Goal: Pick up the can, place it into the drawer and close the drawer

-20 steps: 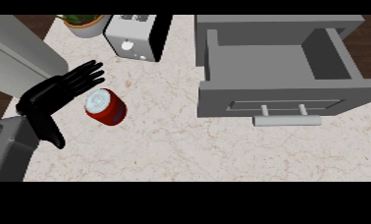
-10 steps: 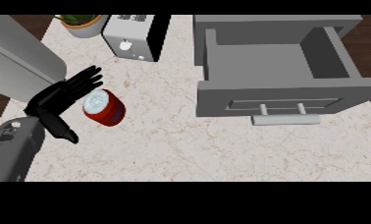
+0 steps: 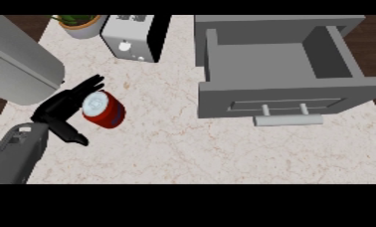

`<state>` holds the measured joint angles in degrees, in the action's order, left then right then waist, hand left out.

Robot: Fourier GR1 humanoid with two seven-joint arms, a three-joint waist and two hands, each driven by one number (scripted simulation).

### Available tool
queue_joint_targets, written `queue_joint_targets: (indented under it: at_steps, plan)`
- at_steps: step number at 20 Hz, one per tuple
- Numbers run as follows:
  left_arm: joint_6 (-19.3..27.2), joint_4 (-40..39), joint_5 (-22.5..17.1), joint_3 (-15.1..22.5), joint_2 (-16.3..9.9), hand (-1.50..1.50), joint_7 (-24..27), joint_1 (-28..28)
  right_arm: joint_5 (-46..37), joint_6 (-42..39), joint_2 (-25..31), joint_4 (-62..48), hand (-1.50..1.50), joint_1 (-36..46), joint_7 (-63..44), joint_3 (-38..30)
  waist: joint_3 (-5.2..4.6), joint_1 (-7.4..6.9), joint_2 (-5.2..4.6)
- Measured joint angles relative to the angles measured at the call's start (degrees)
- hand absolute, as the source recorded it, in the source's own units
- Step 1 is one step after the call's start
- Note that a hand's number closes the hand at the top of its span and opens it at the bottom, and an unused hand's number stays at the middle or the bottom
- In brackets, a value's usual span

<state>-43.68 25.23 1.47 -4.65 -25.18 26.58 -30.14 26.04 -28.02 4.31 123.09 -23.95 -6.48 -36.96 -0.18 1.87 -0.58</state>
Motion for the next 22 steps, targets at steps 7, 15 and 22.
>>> queue_joint_targets:
  at_steps: [7, 15, 22]
  plan:
    - [1.85, -5.22, 1.71, 0.92, 1.55, -1.50, 2.79, -1.77, 2.32, 0.35, 0.09, 2.78, -1.50, -0.65, -2.32, -0.94, 0.03, 0.25, 0.00]
    - [2.43, -8.72, 2.00, 1.11, 2.80, -1.50, 4.10, -2.86, 3.98, 0.21, 0.04, 4.45, -1.50, -0.92, -3.89, -1.51, 0.04, 0.36, -0.05]
    - [-0.06, -11.18, 0.40, 0.30, 5.56, 1.50, 1.12, -5.12, 4.72, 0.13, 0.02, 4.54, -1.50, -0.79, -5.20, -1.64, 0.01, 0.28, -0.05]
